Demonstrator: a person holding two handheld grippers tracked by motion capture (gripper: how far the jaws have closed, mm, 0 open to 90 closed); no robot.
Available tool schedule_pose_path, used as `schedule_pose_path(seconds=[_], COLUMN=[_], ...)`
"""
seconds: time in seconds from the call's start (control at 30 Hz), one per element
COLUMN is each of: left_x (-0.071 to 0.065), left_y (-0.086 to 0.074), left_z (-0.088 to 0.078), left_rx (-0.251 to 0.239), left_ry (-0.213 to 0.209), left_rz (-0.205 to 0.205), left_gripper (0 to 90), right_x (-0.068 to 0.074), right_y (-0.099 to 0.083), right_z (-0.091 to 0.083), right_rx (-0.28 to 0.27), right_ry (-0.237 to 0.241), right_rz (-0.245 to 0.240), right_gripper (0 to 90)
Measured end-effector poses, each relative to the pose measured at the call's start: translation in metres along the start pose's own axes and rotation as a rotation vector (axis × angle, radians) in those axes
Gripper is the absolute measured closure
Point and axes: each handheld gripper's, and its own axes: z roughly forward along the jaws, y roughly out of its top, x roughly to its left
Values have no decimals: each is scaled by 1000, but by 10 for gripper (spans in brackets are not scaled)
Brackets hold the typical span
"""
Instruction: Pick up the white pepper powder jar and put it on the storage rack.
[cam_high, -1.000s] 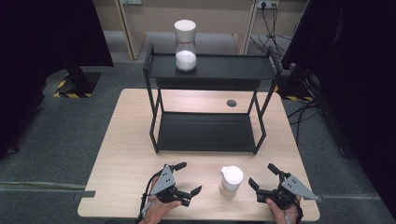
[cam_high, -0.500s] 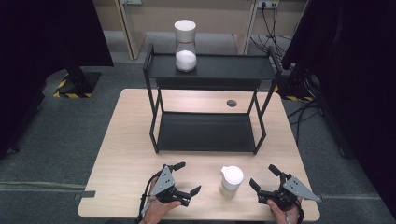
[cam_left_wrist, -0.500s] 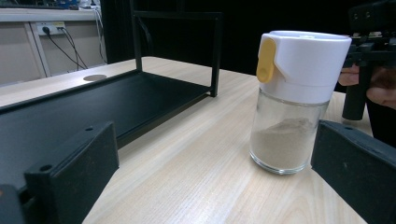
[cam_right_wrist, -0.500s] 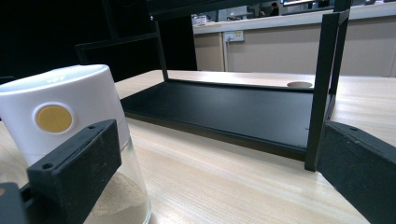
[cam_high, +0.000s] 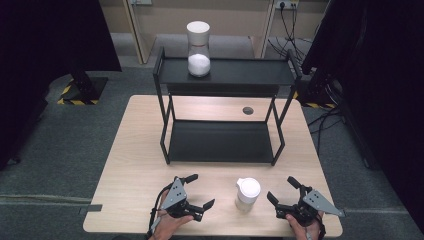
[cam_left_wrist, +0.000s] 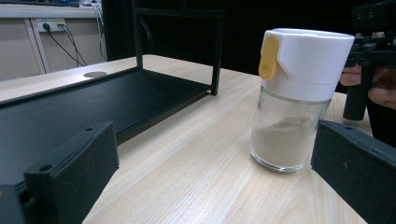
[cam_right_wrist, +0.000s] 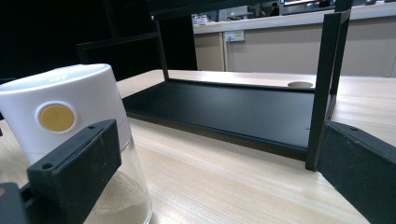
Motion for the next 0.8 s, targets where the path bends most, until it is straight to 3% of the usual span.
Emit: schedule_pose_path(seconds=[0.6,0.8], left_x=[1,0], left_y=[-2,-3], left_z=[-2,-2], left_rx=[1,0], left_ry=[5,12], left_rz=[-7,-8], left_gripper=[1,1], right_x=[6,9], right_y=[2,2], right_z=[-4,-4], right_rx=[-1,3], right_ry=[11,36], right_rz=[-31,-35], right_gripper=[5,6])
